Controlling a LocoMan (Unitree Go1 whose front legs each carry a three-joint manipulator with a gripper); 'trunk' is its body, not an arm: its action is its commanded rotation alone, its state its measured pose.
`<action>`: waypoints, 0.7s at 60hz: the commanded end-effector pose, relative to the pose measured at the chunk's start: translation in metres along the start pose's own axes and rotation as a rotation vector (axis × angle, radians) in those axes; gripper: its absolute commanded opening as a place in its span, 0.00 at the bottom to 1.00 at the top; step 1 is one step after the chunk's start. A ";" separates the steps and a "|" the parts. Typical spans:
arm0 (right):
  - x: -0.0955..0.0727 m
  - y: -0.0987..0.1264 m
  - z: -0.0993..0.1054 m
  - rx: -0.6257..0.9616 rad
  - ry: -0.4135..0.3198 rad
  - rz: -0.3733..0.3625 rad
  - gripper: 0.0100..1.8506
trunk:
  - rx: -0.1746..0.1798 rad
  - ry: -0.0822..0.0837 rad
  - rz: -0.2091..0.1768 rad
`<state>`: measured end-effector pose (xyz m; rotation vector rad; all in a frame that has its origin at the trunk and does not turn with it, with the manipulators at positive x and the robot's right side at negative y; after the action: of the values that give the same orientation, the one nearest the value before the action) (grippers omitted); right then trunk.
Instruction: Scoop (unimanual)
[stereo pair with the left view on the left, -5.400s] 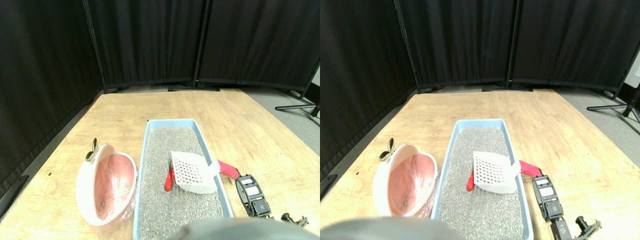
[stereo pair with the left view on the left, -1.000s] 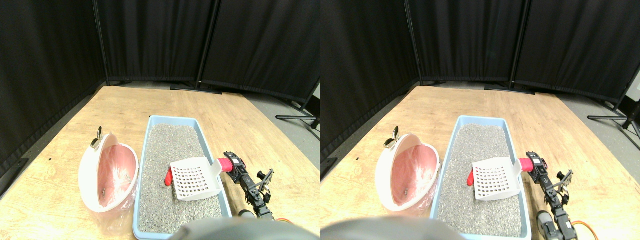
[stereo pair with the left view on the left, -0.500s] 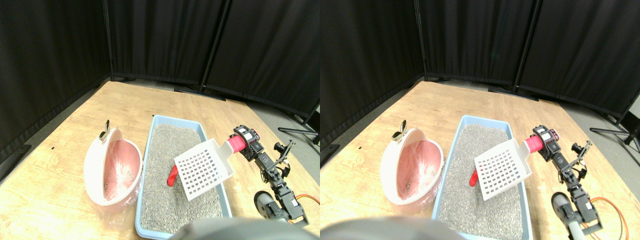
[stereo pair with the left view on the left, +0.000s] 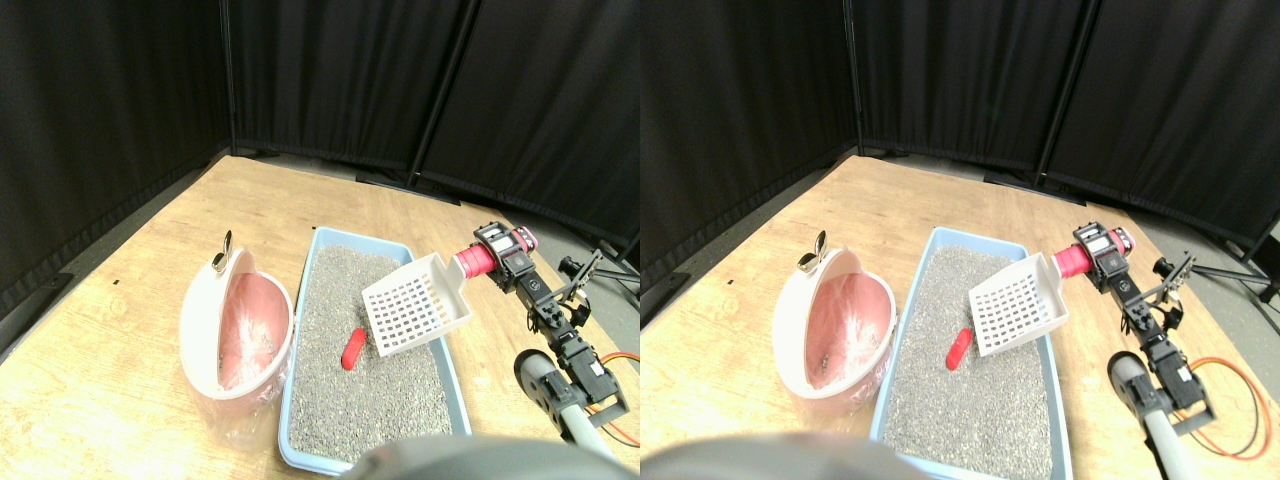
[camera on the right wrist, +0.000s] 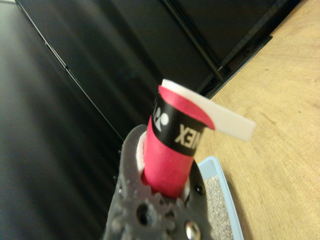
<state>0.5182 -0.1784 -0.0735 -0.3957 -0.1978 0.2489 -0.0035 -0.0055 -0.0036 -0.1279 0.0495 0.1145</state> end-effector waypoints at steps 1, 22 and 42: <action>0.001 0.001 0.012 0.008 -0.066 -0.058 0.03 | -0.020 0.020 0.013; -0.005 0.005 0.015 -0.036 -0.040 -0.032 0.02 | -0.026 0.029 -0.011; 0.000 0.001 0.029 -0.135 0.050 -0.051 0.02 | -0.049 0.040 -0.020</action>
<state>0.5117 -0.1787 -0.0642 -0.5472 -0.1043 0.1903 -0.0042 -0.0074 -0.0037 -0.1405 0.0627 0.0853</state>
